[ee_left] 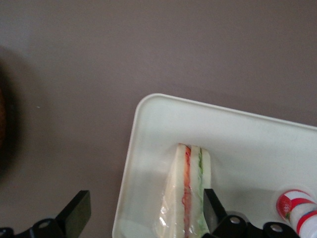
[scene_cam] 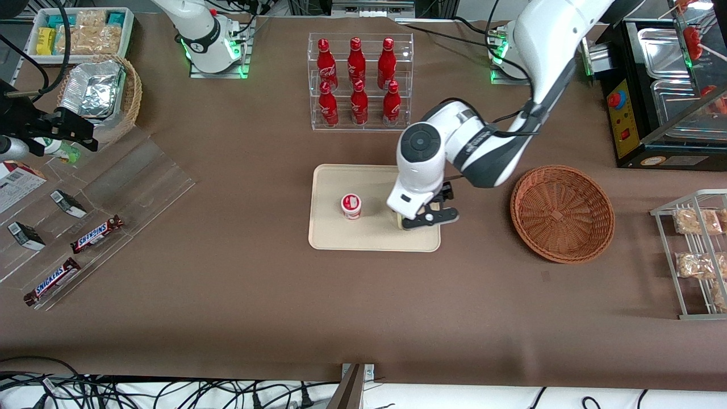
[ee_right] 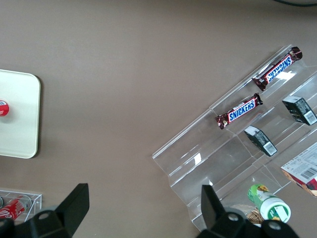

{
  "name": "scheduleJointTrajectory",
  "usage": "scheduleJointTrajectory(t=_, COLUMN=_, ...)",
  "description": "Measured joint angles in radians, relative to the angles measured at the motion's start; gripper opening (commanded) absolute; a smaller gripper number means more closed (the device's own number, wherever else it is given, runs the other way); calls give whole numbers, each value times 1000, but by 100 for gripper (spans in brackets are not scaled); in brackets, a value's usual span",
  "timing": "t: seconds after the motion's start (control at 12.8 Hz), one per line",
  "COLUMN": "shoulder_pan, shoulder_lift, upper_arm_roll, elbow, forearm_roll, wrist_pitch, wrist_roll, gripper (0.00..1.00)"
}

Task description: Place sandwich from basket to tray

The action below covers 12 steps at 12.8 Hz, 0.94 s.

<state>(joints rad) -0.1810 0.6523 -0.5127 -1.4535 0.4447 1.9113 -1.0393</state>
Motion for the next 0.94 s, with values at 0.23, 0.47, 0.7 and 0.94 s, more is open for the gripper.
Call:
scheduleJointTrajectory(t=0.23, shoulder_pan=74, shoulder_lift=-56, upper_arm_roll=-3, elbow=27, forearm_roll=-49, wrist_pitch=-73, wrist_roll=70, gripper=100)
scheduleJointTrajectory(t=0.47, shoulder_pan=190, shoulder_lift=-121, upper_arm_roll=-2, elbow=34, forearm_roll=-124, wrist_pitch=-147, wrist_roll=261, gripper=100)
scheduleJointTrajectory(t=0.7, shoulder_pan=287, shoulder_lift=-145, upper_arm_roll=-2, elbow=66, forearm_roll=-140, wrist_pitch=-219, wrist_roll=430, gripper=100)
scheduleJointTrajectory(t=0.94, shoulder_pan=369, shoulder_lift=-147, upper_arm_roll=-3, elbow=80, forearm_roll=-172, wrist_pitch=-237, wrist_roll=587, gripper=100)
